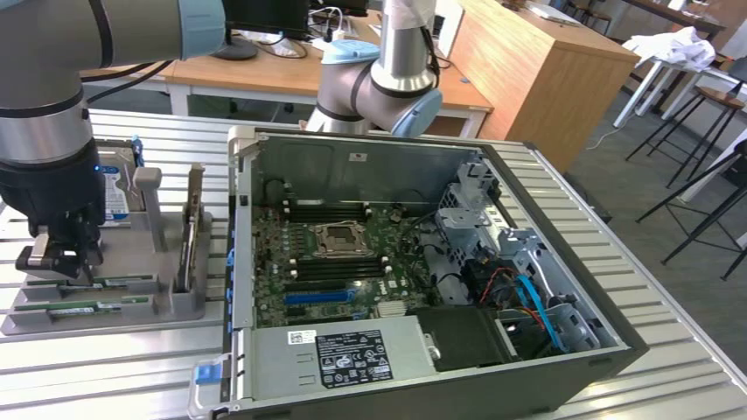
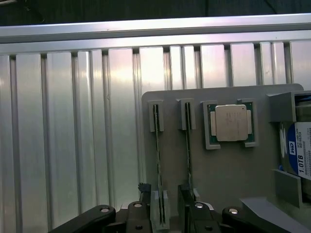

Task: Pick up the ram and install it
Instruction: 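Pick up the ram and move it above insertion slot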

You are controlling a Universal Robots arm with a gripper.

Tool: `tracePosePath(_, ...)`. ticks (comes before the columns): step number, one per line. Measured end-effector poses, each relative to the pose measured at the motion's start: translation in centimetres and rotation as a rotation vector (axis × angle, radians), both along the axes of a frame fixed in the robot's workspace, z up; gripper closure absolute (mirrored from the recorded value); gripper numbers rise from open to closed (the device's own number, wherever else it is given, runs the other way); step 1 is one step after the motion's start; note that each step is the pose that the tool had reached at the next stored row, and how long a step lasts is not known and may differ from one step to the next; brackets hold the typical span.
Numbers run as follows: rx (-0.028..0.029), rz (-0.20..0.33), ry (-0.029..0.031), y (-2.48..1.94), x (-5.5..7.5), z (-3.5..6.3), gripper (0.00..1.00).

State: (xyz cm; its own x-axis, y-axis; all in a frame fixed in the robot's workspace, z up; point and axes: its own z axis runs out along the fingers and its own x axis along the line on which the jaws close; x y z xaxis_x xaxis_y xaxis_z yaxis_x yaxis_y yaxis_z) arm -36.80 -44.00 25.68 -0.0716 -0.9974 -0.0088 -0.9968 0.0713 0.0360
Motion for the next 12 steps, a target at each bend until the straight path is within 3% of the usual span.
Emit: tracePosePath(12,-0.0001,0.029,-0.0023,0.00,0.00,-0.02,0.64)
